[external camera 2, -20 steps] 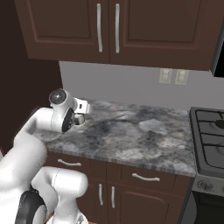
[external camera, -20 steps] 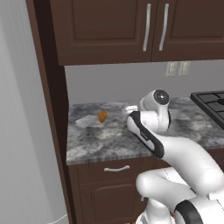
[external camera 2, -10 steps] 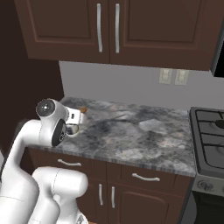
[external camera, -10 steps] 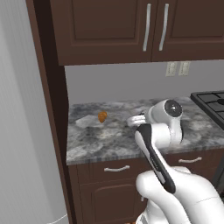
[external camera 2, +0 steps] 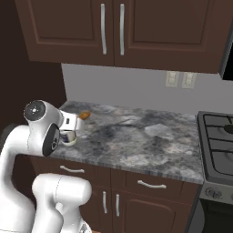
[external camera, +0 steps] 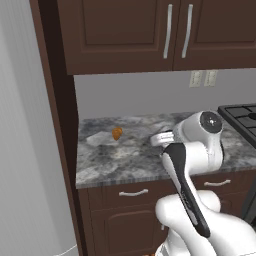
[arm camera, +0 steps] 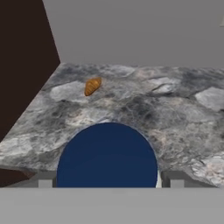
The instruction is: Pick the ketchup and mayonnaise from the counter and place them in the cabinet.
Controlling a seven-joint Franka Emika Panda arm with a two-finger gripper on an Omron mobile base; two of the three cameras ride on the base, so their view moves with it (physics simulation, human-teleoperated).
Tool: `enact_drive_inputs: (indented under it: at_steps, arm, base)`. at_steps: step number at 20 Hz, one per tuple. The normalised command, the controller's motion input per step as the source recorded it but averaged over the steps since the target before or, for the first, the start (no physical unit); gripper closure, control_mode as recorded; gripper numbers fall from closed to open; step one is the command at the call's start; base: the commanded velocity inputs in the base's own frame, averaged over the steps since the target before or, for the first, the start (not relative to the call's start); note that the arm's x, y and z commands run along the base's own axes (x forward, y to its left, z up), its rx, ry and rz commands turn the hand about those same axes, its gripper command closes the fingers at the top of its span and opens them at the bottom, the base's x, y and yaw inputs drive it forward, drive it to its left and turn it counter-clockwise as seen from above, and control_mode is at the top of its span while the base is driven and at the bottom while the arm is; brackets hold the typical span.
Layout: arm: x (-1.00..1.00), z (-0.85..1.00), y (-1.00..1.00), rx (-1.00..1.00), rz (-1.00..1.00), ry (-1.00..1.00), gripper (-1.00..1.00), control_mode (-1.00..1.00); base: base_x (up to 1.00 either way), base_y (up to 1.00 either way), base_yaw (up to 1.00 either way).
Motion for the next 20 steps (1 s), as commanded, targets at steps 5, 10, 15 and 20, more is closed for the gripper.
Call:
enact_drive_inputs:
  at_steps: [5, 10, 15, 20]
  arm:
    - [-0.38, 0.25, 0.0, 0.0, 0.0, -0.03, 1.0, -1.0]
    - [-0.37, 0.06, 0.0, 0.0, 0.0, -0.01, 1.0, -1.0]
    - [-0.09, 0.0, 0.0, 0.0, 0.0, 0.0, 1.0, 1.0]
    - [0.0, 0.0, 0.0, 0.0, 0.0, 0.0, 1.0, 1.0]
  base:
    - [0.0, 0.0, 0.0]
    - [0.0, 0.0, 0.0]
    - [-0.43, 0.0, 0.0]
    - [-0.83, 0.0, 0.0]
